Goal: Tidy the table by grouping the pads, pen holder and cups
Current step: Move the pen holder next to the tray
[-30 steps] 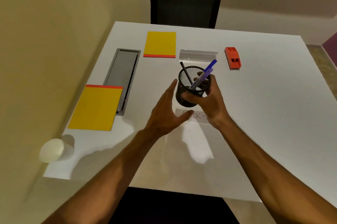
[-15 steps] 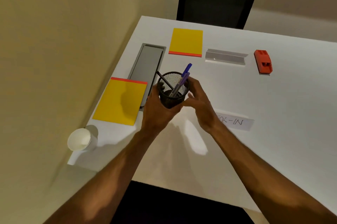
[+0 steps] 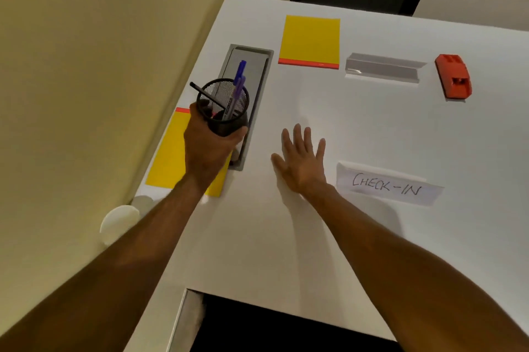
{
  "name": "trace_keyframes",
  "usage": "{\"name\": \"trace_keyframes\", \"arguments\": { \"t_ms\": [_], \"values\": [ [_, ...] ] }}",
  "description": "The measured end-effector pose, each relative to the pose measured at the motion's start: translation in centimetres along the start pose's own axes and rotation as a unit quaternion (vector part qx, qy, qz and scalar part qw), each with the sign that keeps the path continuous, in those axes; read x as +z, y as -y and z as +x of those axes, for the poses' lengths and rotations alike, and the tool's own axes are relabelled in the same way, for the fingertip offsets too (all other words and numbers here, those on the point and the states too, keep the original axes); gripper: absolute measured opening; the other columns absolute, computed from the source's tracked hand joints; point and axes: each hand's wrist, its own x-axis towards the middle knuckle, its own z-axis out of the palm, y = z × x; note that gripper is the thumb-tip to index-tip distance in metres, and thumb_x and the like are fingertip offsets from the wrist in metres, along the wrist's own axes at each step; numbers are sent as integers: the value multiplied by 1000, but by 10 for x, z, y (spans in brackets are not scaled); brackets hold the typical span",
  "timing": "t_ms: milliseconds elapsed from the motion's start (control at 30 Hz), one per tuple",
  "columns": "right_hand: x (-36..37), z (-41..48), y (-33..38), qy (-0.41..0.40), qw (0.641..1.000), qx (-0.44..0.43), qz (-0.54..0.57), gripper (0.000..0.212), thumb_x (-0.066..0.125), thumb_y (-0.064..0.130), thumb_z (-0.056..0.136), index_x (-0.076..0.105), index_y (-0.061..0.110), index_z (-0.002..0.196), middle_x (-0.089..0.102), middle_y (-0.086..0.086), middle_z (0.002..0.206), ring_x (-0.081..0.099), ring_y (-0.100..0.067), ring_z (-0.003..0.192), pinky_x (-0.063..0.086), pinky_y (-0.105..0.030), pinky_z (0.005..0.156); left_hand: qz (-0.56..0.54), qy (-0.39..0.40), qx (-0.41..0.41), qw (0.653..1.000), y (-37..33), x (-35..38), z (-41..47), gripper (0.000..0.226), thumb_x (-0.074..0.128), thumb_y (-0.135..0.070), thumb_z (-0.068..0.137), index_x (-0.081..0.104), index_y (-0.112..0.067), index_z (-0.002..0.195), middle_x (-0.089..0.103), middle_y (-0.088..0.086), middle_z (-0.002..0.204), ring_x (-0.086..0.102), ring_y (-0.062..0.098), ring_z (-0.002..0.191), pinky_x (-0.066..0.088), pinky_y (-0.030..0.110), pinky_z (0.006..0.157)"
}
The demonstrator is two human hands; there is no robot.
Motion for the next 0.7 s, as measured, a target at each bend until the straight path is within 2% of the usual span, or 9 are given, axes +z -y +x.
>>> {"name": "trace_keyframes", "arguments": {
  "t_ms": [100,167,300,567,700],
  "values": [
    [13,0,5,-46,999,19,-15,74,-3,69,95,-15,29,156,-22,-3,164,-24,-27,150,-11,-60,118,18,-9,-1,1000,15,-1,20,72,89,-38,60,51,-18,118,59,-23,101,58,-17,92,47,2,69],
    [17,2,6,-60,998,24,-14,74,-1,69,95,-14,30,156,-20,-2,165,-22,-26,151,-10,-60,119,36,-24,-5,999,23,0,35,78,89,-41,58,52,-13,121,59,-12,107,55,-16,91,44,0,70],
    [20,3,8,-81,996,24,-25,73,0,68,96,-12,29,157,-16,-3,166,-18,-27,152,-2,-61,119,71,-70,-4,995,40,3,63,85,89,-34,59,49,-5,129,56,6,123,52,6,103,42,-2,75],
    [22,1,4,-113,991,12,-67,73,10,64,99,-2,24,159,-4,-9,167,-7,-30,154,6,-61,119,99,-134,-58,984,62,13,117,85,87,-27,63,45,-1,131,54,12,128,49,12,109,31,-10,72],
    [24,4,5,-108,992,18,-59,73,10,65,99,-3,26,159,-3,-8,167,-7,-29,154,5,-62,119,113,-135,-79,981,73,14,136,89,87,-27,62,42,-2,135,52,11,131,51,17,116,34,0,83]
  ]
}}
